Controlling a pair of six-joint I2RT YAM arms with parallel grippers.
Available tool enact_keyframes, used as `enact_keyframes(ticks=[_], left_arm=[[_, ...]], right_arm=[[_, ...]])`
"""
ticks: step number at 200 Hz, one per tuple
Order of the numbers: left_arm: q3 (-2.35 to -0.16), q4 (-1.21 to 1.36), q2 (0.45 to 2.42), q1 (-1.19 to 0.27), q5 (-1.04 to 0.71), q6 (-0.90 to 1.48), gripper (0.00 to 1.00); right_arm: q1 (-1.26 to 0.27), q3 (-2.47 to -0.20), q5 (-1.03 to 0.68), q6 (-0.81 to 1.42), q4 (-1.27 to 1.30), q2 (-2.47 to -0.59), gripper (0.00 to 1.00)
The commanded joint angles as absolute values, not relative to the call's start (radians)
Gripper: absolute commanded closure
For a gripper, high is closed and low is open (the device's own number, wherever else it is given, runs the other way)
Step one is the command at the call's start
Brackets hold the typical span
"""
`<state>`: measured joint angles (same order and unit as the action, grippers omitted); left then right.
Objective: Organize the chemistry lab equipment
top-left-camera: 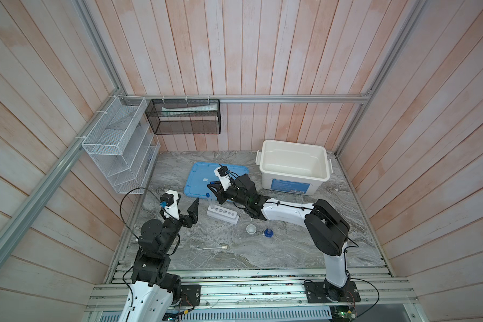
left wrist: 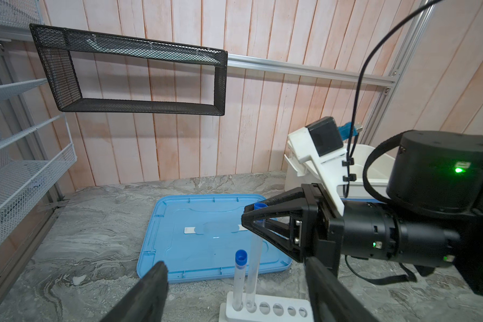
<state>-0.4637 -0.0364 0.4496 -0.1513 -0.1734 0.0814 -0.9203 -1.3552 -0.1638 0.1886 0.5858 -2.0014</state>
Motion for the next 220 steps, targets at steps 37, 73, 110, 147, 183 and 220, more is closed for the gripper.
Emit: enact_keyframes(ticks=[37, 73, 110, 147, 183, 220], left_arm=[[-0.449, -0.014, 0.447, -0.148, -0.165, 0.086, 0.21], [-0.449, -0.012, 0.456, -0.147, -0.169, 0.084, 0.21], [-0.451, -0.012, 0.468, -0.148, -0.174, 0.083, 0.21], [-0.453, -0.008, 0.477, -0.147, -0.179, 0.083, 0.21], [-0.453, -0.008, 0.482, -0.147, -0.178, 0.083, 0.21], [-0.454, -0.006, 0.488, -0.147, -0.178, 0.083, 0.21]], right_arm=[[-0.93, -1.307, -0.125, 0.163, 0.65, -2.02, 0.93], [-0.93, -1.291, -0.118, 0.16, 0.676, -2.028, 0.93], [-0.931, -1.275, -0.112, 0.157, 0.711, -2.036, 0.93], [-0.936, -1.266, -0.094, 0.132, 0.722, -2.044, 0.93], [-0.943, -1.248, -0.061, 0.111, 0.742, -2.054, 0.93], [-0.952, -1.229, -0.031, 0.099, 0.775, -2.063, 0.93]])
